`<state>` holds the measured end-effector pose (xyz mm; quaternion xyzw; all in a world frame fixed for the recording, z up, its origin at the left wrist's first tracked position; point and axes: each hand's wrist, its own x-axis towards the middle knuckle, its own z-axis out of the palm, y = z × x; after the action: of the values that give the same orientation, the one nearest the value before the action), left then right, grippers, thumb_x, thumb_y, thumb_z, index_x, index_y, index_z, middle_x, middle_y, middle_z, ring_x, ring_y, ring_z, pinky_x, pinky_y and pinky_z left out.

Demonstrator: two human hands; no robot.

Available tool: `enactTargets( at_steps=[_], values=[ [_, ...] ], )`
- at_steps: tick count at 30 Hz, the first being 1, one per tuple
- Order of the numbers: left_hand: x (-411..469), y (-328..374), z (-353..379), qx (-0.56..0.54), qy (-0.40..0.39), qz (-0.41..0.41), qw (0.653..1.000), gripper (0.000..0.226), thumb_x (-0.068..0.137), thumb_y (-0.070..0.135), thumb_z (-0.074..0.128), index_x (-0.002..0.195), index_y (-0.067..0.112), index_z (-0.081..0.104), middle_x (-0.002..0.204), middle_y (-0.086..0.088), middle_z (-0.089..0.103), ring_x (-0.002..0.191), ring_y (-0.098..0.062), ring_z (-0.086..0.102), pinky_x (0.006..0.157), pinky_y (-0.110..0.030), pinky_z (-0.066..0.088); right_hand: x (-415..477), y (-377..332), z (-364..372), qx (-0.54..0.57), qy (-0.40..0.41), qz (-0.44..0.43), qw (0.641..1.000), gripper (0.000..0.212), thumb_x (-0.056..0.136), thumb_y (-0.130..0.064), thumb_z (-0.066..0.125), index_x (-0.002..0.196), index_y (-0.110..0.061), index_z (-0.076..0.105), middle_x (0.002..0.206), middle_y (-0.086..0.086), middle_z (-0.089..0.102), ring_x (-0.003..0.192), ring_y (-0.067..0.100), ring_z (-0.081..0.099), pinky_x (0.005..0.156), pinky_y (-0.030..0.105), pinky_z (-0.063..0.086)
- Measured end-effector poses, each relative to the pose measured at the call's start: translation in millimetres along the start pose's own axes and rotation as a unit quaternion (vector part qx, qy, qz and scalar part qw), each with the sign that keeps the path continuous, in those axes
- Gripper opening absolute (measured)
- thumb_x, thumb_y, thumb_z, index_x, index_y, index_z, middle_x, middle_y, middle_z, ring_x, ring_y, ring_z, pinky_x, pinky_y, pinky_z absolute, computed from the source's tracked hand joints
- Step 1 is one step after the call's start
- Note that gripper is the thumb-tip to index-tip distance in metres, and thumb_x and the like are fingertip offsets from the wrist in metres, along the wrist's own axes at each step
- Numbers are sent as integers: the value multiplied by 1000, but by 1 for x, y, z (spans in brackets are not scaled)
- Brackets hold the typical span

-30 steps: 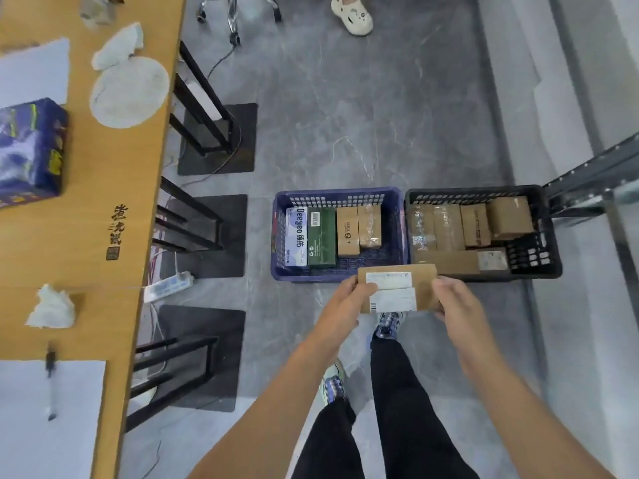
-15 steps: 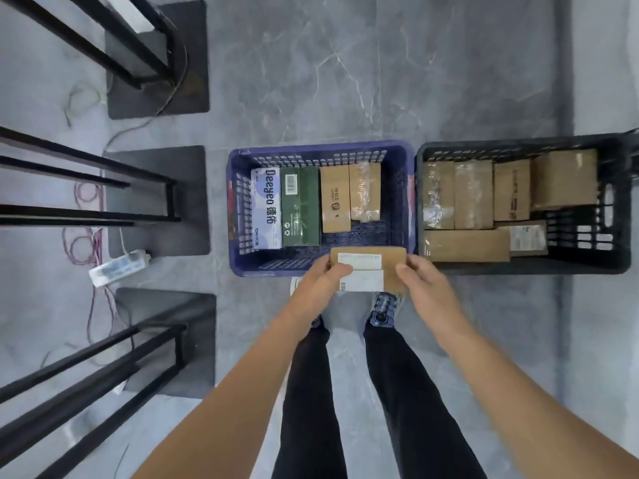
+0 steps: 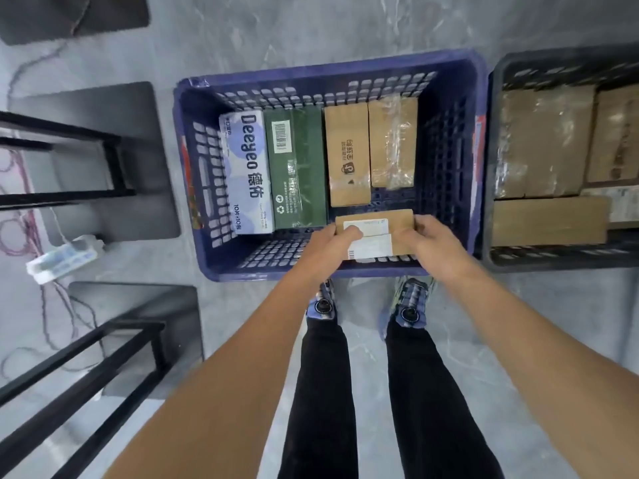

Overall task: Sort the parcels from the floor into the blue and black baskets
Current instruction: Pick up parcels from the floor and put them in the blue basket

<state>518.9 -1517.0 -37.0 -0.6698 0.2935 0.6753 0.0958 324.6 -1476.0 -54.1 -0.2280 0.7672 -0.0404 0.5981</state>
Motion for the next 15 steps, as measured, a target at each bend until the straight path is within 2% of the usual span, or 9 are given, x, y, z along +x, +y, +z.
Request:
enactTargets(
  at_steps=[3, 6, 7, 9, 12, 14, 15],
  values=[
    [19, -1, -2, -4, -8, -14, 1000, 51, 89, 55, 58, 128, 23, 61, 126, 5, 62, 114, -14, 58, 90, -33, 44, 23, 0, 9, -25, 0, 5, 1000, 38, 101, -46, 58, 134, -27, 59, 123, -5, 68, 114, 21, 63, 101, 42, 50],
    [36, 0, -2, -3, -2, -28, 1000, 91, 72, 68, 57, 152, 25, 46, 154, 4, 49, 138, -20, 47, 112, -47, 39, 44, -2, 14, -20, 9, 18, 1000, 38, 101, -49, 56, 131, -24, 60, 122, -4, 68, 111, 20, 63, 92, 40, 52],
    [42, 0, -1, -9, 1, -27, 1000, 96, 70, 69, 56, 155, 27, 42, 157, 5, 46, 142, -22, 44, 116, -50, 37, 48, -4, 15, -18, 11, 22, 1000, 36, 104, -48, 53, 130, -25, 58, 121, -4, 65, 111, 20, 61, 89, 37, 50],
    [52, -2, -1, -5, 5, -33, 999, 91, 73, 66, 56, 153, 25, 44, 155, 1, 49, 140, -24, 46, 115, -50, 38, 56, -3, 17, -22, 10, 28, 999, 34, 107, -47, 51, 132, -24, 57, 119, -2, 62, 110, 21, 58, 87, 36, 46],
    [60, -5, 0, 8, -2, -44, 999, 61, 88, 57, 57, 137, 20, 55, 140, -5, 56, 125, -23, 53, 97, -41, 41, 66, -1, 19, -17, 0, 37, 999, 33, 105, -41, 55, 132, -22, 57, 122, -1, 62, 111, 21, 57, 91, 37, 46],
    [68, -9, 0, 20, 0, -41, 999, 47, 94, 51, 57, 130, 20, 56, 138, -6, 51, 119, -23, 54, 91, -39, 37, 71, 1, 19, -7, -14, 45, 999, 35, 105, -38, 57, 136, -22, 57, 125, -1, 60, 115, 20, 55, 93, 35, 42],
    [73, -13, 1, 28, 0, -41, 999, 49, 95, 50, 57, 133, 20, 55, 142, -6, 47, 121, -24, 53, 93, -39, 36, 73, 2, 19, -4, -20, 48, 999, 37, 105, -38, 57, 138, -22, 57, 126, -2, 59, 116, 19, 54, 94, 34, 39]
  ],
)
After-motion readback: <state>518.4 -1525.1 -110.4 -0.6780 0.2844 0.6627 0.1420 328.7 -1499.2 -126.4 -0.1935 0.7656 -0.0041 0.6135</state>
